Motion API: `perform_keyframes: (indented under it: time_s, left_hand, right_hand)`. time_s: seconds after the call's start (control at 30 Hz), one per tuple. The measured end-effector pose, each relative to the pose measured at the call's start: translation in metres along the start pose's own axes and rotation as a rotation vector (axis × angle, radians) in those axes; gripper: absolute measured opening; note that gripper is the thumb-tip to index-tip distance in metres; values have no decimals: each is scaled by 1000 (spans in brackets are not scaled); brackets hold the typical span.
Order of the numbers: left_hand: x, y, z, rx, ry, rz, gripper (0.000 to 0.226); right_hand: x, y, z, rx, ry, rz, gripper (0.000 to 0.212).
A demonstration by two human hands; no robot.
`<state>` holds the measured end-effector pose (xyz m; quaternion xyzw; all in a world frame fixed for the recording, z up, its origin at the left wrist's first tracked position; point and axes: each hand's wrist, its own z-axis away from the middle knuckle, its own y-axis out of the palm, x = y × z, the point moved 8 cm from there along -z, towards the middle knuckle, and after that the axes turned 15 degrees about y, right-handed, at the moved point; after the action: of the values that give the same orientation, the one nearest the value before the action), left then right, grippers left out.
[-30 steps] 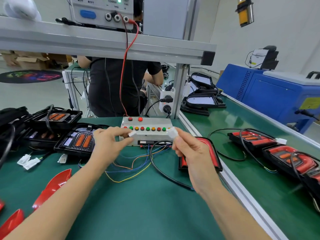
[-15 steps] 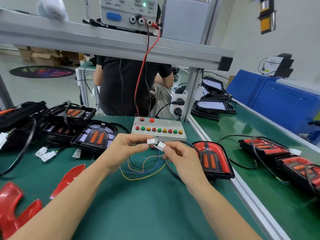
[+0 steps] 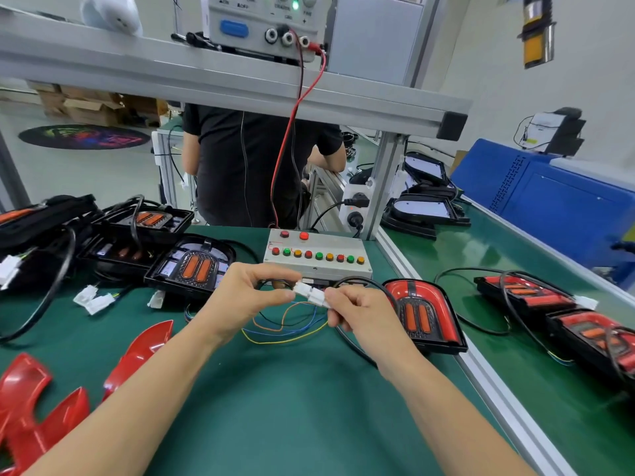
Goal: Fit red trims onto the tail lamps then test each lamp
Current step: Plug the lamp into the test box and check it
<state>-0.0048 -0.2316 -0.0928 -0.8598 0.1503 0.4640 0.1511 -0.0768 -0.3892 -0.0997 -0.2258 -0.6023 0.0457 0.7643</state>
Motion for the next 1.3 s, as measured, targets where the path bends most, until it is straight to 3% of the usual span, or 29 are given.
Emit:
perform_keyframes:
  time_s: [0.43, 0.67, 0.9, 1.0, 1.1, 1.2, 1.3]
  left_hand:
    - [0, 8, 0, 50, -66, 57, 28]
    - [14, 5, 2, 9, -143, 123, 21]
    - [34, 12, 8, 93, -231, 9, 22]
    - [36, 12, 5, 104, -189, -140, 28]
    - [36, 11, 7, 131, -118, -319, 28]
    - [32, 15, 10, 242, 39, -482, 30]
    - [31, 25, 15, 397, 194, -658, 30]
  right_hand:
    - [8, 7, 2, -84, -99, 77, 26]
    - [3, 10, 2, -121, -89, 1, 37]
    - [-9, 19, 2, -101, -75, 205, 22]
    - [-2, 2, 8, -256, -197, 395, 24]
    - [3, -52, 17, -566, -258, 350, 30]
    - [-33, -119, 13, -773, -40, 210, 44]
    - [-99, -151, 0, -642, 395, -36, 67]
